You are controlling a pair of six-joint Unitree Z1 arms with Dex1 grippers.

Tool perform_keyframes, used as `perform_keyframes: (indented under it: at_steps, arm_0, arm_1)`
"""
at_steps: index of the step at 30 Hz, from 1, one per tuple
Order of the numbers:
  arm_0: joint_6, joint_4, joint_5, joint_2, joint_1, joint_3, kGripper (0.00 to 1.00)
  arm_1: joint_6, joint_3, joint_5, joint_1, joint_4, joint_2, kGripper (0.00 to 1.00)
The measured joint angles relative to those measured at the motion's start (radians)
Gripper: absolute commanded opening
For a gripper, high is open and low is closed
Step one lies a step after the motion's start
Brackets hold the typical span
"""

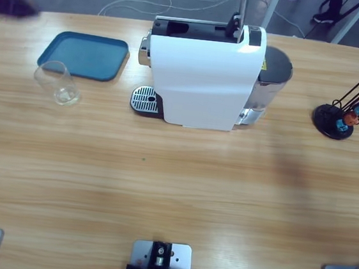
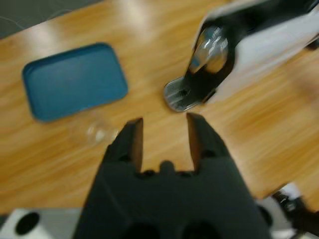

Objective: Pour coffee

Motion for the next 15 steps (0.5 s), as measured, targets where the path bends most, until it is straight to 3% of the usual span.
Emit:
perform_keyframes:
  at_steps: [3, 6, 11, 15]
  arm_0:
    - [0.015, -0.013, 0.018, -0.106, -0.007, 0.144, 0.936]
    - [0.031, -0.033, 0.018, -0.212, -0.009, 0.245, 0.95]
    - [0.062, -0.064, 0.022, -0.284, -0.018, 0.312, 0.968]
    - [0.09, -0.072, 0.023, -0.285, -0.025, 0.342, 0.967]
  arm_1:
    - [0.017, 0.025, 0.013, -0.121, -0.052, 0.007, 0.284]
    - [0.017, 0.087, 0.014, -0.145, -0.139, 0.045, 0.29]
    - [-0.021, 0.135, 0.016, -0.158, -0.212, 0.129, 0.315]
    - [-0.067, 0.144, -0.045, -0.159, -0.222, 0.158, 0.336]
